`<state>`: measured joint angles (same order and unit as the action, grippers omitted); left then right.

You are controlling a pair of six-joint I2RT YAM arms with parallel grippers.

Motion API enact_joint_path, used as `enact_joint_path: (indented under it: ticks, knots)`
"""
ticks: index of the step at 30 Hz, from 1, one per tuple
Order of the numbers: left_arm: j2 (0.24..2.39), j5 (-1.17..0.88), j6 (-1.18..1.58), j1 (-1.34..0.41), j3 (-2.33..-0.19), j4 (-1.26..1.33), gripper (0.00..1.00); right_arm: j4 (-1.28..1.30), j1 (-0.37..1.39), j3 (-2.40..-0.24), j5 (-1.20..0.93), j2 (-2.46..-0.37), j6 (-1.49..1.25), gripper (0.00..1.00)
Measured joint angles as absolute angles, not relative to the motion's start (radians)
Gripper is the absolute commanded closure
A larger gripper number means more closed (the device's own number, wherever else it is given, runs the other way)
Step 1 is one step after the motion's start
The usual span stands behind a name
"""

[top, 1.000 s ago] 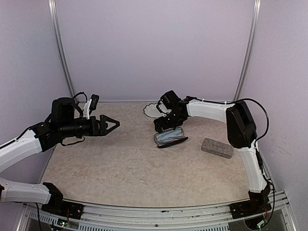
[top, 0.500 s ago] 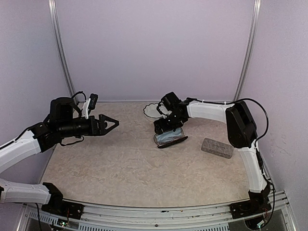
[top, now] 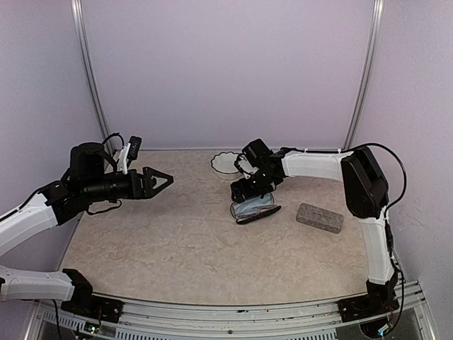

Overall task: Organize the sunglasses
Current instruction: Move the case with the sunglasses to the center of the board.

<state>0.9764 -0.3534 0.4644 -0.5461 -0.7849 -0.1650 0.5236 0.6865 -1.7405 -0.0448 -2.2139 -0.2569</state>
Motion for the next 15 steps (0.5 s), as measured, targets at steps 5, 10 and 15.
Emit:
enact_joint_path:
  ticks: [5,10,15]
  knots:
    - [0.967,-0.353,0.467,-0.546,-0.785,-0.165,0.01,0.502,0.694,-1.666,-0.044,-2.167,-0.265,0.06]
    - [0.964,-0.352,0.472,-0.548,-0.785,-0.165,0.01,0.485,0.701,-1.615,-0.043,-2.133,-0.274,0.07]
    - [0.958,-0.350,0.479,-0.553,-0.785,-0.165,0.01,0.472,0.709,-1.568,-0.040,-2.094,-0.282,0.08]
